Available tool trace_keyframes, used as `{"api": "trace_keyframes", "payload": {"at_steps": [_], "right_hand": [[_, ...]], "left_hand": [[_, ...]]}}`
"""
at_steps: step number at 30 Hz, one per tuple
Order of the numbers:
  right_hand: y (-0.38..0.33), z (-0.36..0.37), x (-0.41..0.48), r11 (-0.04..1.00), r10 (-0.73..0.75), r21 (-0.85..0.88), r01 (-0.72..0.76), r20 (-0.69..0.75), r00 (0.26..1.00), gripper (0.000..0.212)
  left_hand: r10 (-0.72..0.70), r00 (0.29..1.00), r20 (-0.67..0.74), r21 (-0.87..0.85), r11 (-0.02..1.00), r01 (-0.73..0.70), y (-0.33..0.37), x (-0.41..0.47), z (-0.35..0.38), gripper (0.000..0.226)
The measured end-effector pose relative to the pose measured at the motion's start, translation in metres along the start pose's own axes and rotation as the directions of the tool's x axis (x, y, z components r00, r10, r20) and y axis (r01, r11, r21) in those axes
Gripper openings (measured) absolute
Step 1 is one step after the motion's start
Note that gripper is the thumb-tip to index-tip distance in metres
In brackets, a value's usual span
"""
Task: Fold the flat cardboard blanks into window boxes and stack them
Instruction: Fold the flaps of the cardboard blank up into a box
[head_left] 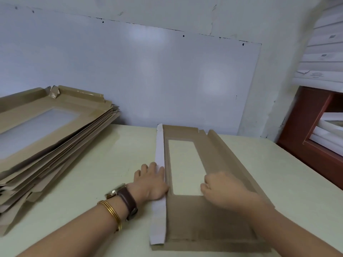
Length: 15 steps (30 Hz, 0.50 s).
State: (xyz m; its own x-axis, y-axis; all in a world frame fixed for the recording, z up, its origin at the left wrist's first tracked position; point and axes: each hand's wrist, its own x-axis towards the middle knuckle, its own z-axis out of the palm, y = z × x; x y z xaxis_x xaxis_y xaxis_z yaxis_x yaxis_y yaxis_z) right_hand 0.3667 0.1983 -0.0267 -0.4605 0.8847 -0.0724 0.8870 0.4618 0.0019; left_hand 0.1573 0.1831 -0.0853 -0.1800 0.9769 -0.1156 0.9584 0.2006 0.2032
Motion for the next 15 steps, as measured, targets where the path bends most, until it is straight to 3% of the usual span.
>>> {"api": "trace_keyframes", "payload": {"at_steps": [4,8,11,15], "right_hand": [[0.034,0.005,0.032,0.993,-0.005,-0.114,0.000,-0.043,0.999,0.028],[0.055,0.010,0.054,0.995,-0.029,-0.096,0.029,-0.004,1.000,0.035],[0.063,0.012,0.062,0.998,-0.025,-0.062,0.027,0.019,0.999,0.044],[0.069,0.014,0.065,0.998,-0.047,-0.023,0.050,0.101,0.994,0.051]], "left_hand": [[-0.025,0.998,0.061,0.074,0.997,0.020,-0.014,0.006,-0.014,0.038],[0.008,0.995,0.099,0.180,0.983,-0.026,-0.025,0.015,-0.025,0.067],[0.079,0.991,0.108,0.225,0.969,-0.102,-0.034,0.015,-0.031,0.075],[0.106,0.993,0.051,0.292,0.949,-0.116,-0.042,0.016,-0.032,0.061]]}}
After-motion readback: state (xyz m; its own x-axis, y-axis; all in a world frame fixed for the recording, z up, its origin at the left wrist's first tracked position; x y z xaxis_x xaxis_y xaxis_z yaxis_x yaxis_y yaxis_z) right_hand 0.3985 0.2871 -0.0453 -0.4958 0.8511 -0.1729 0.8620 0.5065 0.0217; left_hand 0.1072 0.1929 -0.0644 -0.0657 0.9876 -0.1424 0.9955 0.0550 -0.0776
